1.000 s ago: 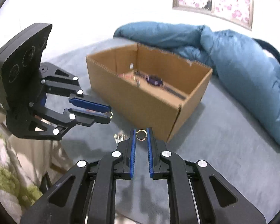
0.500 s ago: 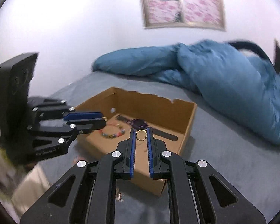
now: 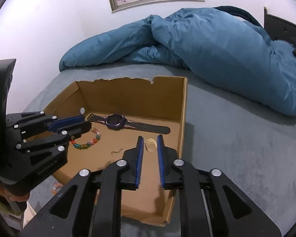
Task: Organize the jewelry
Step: 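Carry the gold hoop ring into the box and open the right tool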
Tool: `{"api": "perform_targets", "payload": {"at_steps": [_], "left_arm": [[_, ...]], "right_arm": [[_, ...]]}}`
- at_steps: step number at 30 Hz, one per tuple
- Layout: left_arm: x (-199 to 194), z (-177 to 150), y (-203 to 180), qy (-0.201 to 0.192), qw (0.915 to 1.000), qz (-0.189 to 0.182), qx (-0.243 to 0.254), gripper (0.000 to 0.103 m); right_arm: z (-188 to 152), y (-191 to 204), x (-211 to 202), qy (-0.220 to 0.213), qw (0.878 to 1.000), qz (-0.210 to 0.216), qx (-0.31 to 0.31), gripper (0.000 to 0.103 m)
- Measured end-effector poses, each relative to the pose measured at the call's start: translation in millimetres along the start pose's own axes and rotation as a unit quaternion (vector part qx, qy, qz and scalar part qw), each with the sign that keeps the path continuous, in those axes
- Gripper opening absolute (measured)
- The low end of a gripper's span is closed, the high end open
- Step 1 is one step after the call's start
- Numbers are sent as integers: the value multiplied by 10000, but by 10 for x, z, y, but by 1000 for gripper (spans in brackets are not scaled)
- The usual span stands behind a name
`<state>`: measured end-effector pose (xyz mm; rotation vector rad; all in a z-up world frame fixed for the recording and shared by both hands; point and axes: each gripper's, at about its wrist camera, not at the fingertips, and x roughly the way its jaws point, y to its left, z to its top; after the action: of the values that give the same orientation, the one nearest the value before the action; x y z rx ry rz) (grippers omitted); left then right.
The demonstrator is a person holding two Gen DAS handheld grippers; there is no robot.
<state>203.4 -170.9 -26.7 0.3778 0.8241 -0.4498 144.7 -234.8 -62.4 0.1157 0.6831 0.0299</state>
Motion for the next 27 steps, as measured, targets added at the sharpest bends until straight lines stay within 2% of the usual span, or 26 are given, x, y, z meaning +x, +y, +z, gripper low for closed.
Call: {"api": "perform_targets", "payload": {"at_steps": [8,18,27], "left_arm": [[-153,3,3,-224,9997,46,-123,31],[-479,-26,-12,-537,9985,78,-107,35],[-711,-124,45,-648,9975,87,-279,36]], "right_arm": [[24,15,-123,-191,9998,4,-36,32],[56,41,-308,-414,9991,91,13,46],[48,50,-424,-478,9986,215,61,50]]}}
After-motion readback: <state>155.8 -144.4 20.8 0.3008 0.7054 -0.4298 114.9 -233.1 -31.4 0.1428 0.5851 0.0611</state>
